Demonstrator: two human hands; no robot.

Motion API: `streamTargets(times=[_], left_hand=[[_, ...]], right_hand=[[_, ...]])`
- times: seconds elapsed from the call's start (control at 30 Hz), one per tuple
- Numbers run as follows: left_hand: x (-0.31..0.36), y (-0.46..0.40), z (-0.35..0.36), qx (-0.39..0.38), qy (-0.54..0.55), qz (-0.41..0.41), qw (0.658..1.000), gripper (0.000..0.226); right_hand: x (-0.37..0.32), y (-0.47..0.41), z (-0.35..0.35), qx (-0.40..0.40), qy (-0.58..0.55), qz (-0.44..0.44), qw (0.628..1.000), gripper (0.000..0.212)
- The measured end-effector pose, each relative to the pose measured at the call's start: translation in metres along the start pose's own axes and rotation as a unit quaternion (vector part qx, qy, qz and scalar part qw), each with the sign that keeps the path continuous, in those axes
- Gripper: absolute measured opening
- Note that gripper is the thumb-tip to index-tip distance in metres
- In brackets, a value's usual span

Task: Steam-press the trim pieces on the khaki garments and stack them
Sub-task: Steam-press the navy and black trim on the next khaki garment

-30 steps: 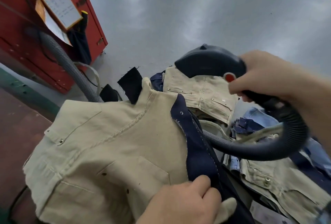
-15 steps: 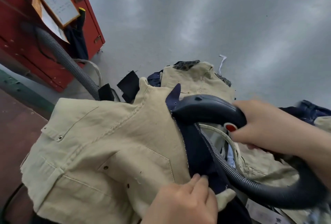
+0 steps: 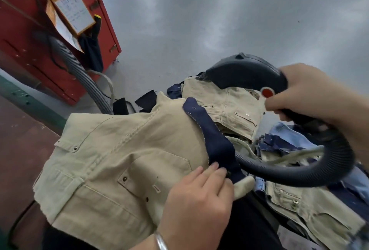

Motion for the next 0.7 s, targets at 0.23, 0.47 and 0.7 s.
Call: streamTargets(times=[0.23, 0.47, 0.7], left_hand=[[0.014, 0.007, 0.003, 0.013, -0.03, 0.033, 0.999, 0.031], [0.014, 0.002, 0.002, 0.03, -0.062, 0.023, 0.997, 0.042], [0.015, 0.002, 0.001, 0.036, -0.046, 0.029, 0.998, 0.05]], right_hand=[[0.026, 0.082, 0.019, -0.078, 0.057, 0.015, 0.995, 0.047], [0.024, 0.092, 0.072, -0.137, 0.091, 0.017, 0.986, 0.014], [-0.001, 0.032, 0.078, -0.101, 0.003, -0.012, 0.995, 0.01]])
Point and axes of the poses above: each hand's wrist, its own y-axis away from the middle knuckle, its own z-axis out of the palm, x = y × z, the point moved 10 cm from there along -y, towards the middle knuckle, and after that the axes turned 7 degrees about y, right-handed, at the moved point
